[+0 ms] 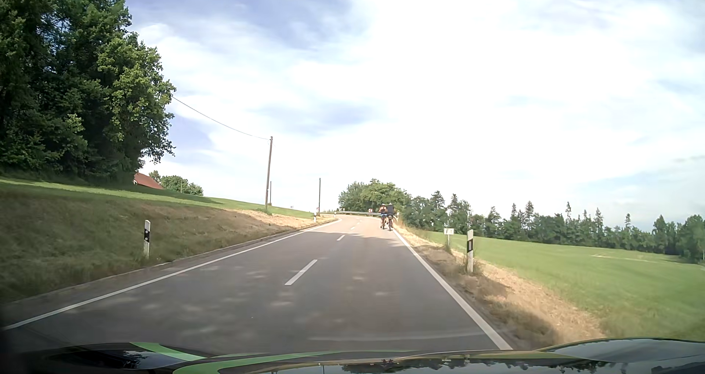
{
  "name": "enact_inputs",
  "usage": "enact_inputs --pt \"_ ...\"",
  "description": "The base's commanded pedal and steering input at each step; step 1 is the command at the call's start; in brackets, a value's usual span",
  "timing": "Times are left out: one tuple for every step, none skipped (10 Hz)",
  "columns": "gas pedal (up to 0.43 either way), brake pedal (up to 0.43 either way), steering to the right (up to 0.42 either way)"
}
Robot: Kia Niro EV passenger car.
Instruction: Follow the waypoints while adhering to traffic rules and regulations
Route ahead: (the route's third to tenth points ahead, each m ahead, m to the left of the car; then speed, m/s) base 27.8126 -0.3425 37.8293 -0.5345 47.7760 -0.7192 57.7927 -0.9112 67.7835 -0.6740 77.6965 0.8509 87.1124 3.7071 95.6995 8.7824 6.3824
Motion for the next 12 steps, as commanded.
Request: enact_inputs --pt "0.098 0.000 0.001" --pt "0.098 0.000 0.001" --pt "0.098 0.000 0.001" --pt "0.098 0.000 0.001" --pt "0.098 0.000 0.001" --pt "0.098 0.000 0.001" --pt "0.098 0.000 0.001" --pt "0.098 0.000 0.001" --pt "0.118 0.000 0.001" --pt "0.138 0.000 0.001" --pt "0.150 0.000 0.001" --pt "0.150 0.000 0.001"
